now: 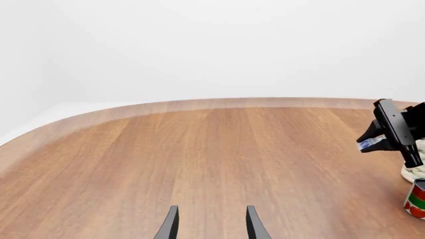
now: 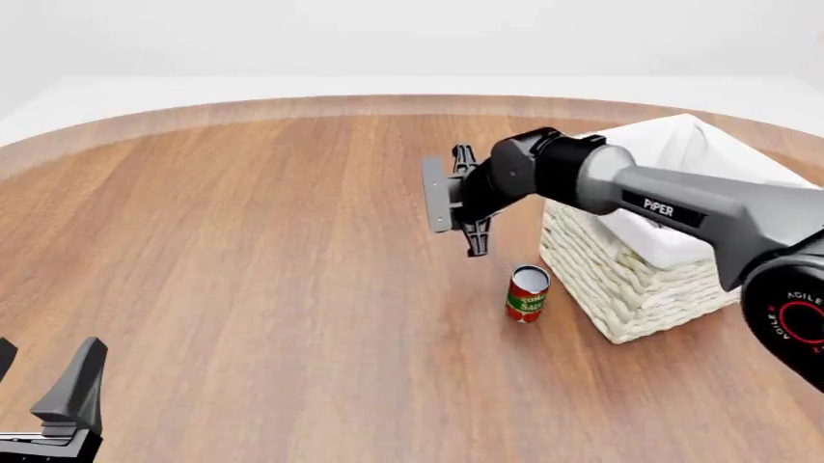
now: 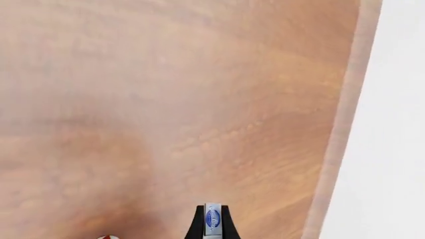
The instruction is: Pick up the alphabet soup and the cream cheese box, and put them in the basket.
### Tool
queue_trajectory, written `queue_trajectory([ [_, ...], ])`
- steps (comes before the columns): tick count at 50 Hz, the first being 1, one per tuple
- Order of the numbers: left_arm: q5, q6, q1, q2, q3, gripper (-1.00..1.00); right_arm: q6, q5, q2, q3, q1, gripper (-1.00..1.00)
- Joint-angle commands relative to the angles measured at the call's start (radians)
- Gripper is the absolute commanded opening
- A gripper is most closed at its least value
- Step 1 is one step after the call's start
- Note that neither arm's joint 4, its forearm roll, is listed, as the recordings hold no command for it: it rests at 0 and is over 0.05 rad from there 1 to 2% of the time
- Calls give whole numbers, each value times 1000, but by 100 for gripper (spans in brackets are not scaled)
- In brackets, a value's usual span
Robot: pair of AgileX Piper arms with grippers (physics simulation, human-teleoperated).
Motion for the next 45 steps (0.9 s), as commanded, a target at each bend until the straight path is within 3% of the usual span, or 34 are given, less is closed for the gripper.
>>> queue_trajectory([
  [1,0,0,0,0,0,100,75,43,-110,-14,32,-100],
  [10,0,0,0,0,0,100,142,51,-128,21,48,-100],
  [17,0,0,0,0,0,100,314,106,-125,-78,111,-100],
  [21,0,0,0,0,0,100,383,120,-142,-87,139,-100],
  [23,0,0,0,0,0,100,391,118,-143,-91,139,-100],
  [24,0,0,0,0,0,100,447,135,-149,-115,156,-100],
  [33,0,0,0,0,0,100,539,140,-174,-133,161,-100],
  [45,0,0,0,0,0,100,610,117,-216,-108,150,-100],
])
